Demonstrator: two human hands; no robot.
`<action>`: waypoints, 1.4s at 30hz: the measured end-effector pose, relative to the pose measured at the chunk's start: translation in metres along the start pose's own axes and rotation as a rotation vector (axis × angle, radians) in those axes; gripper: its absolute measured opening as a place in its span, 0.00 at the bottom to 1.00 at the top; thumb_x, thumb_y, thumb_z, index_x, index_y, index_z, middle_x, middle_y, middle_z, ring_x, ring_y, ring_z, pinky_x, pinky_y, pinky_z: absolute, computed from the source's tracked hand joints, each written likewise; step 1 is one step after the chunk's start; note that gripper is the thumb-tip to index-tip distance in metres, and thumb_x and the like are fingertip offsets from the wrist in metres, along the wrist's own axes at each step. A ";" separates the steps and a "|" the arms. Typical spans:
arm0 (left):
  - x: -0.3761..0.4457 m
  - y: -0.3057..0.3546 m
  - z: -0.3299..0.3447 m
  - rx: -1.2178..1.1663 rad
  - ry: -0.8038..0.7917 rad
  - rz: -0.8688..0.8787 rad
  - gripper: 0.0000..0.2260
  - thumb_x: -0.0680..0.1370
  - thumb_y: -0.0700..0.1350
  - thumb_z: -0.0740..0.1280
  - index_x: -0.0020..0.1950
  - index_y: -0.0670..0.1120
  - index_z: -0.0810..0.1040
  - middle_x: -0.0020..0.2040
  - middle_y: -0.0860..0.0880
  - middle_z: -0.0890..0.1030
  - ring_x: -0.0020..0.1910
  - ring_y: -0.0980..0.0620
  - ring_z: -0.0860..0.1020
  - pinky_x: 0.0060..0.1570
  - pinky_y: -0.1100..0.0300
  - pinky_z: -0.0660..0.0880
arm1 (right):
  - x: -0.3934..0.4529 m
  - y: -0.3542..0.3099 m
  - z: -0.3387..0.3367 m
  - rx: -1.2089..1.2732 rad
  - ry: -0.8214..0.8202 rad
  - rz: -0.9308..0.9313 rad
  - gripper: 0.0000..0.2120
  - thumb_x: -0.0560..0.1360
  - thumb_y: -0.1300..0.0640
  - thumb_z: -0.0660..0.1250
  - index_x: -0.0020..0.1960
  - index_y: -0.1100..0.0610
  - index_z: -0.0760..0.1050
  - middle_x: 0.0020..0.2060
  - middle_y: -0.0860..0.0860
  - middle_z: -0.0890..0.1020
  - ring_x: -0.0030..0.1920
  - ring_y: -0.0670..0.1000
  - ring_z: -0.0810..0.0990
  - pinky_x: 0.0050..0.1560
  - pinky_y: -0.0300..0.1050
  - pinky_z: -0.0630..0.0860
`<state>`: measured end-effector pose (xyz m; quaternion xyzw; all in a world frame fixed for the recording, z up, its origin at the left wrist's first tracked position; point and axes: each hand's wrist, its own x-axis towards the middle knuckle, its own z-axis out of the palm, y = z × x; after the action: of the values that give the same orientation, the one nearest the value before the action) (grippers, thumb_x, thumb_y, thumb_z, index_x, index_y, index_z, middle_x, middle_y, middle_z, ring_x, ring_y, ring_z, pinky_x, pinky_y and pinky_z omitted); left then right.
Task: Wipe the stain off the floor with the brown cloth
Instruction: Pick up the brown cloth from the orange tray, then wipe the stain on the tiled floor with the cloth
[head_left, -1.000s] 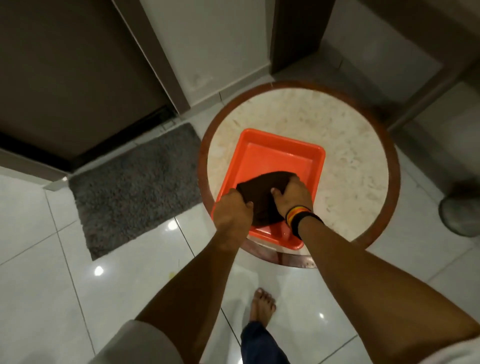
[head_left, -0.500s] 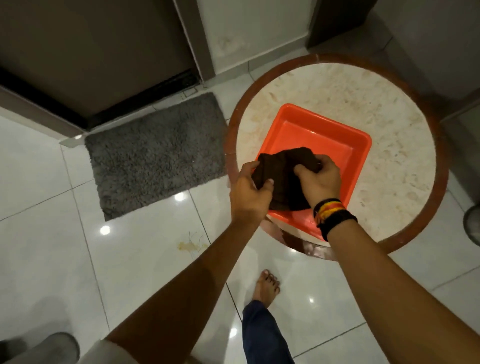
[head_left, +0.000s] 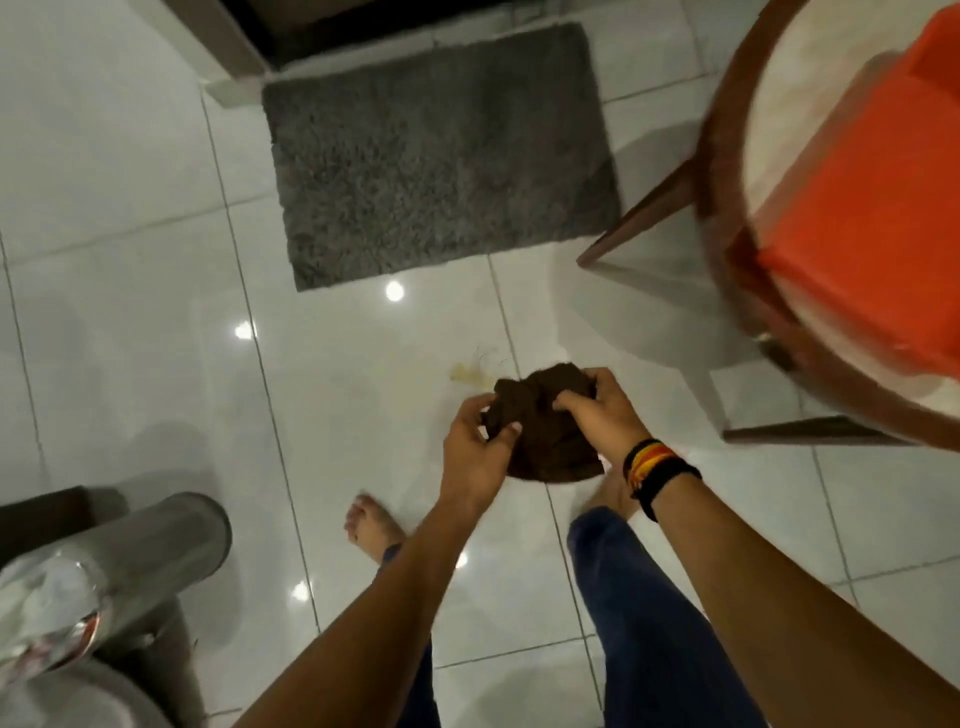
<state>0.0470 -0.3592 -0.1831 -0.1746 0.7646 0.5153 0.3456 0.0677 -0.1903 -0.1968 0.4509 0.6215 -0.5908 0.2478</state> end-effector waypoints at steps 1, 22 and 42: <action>0.008 -0.028 -0.009 -0.022 -0.017 -0.047 0.16 0.80 0.37 0.72 0.67 0.44 0.77 0.60 0.43 0.82 0.58 0.44 0.83 0.58 0.52 0.83 | 0.012 0.021 0.019 -0.003 -0.035 0.081 0.20 0.76 0.57 0.70 0.66 0.53 0.71 0.56 0.55 0.82 0.55 0.55 0.83 0.51 0.48 0.80; 0.313 -0.323 -0.047 0.790 0.086 0.120 0.66 0.65 0.72 0.75 0.85 0.38 0.43 0.84 0.32 0.39 0.83 0.31 0.38 0.78 0.33 0.38 | 0.269 0.270 0.222 -0.496 0.306 -0.001 0.51 0.81 0.37 0.65 0.85 0.61 0.37 0.84 0.64 0.39 0.85 0.65 0.42 0.82 0.65 0.49; 0.363 -0.325 -0.104 1.031 -0.260 0.030 0.84 0.50 0.70 0.83 0.79 0.45 0.22 0.79 0.35 0.23 0.78 0.30 0.24 0.74 0.26 0.31 | 0.390 0.226 0.189 -1.292 0.571 -0.501 0.38 0.84 0.37 0.49 0.85 0.61 0.51 0.84 0.64 0.56 0.84 0.66 0.55 0.80 0.75 0.52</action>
<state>-0.0407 -0.5543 -0.6333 0.0940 0.8719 0.0950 0.4711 0.0348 -0.2901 -0.6739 0.1964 0.9689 -0.0071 0.1504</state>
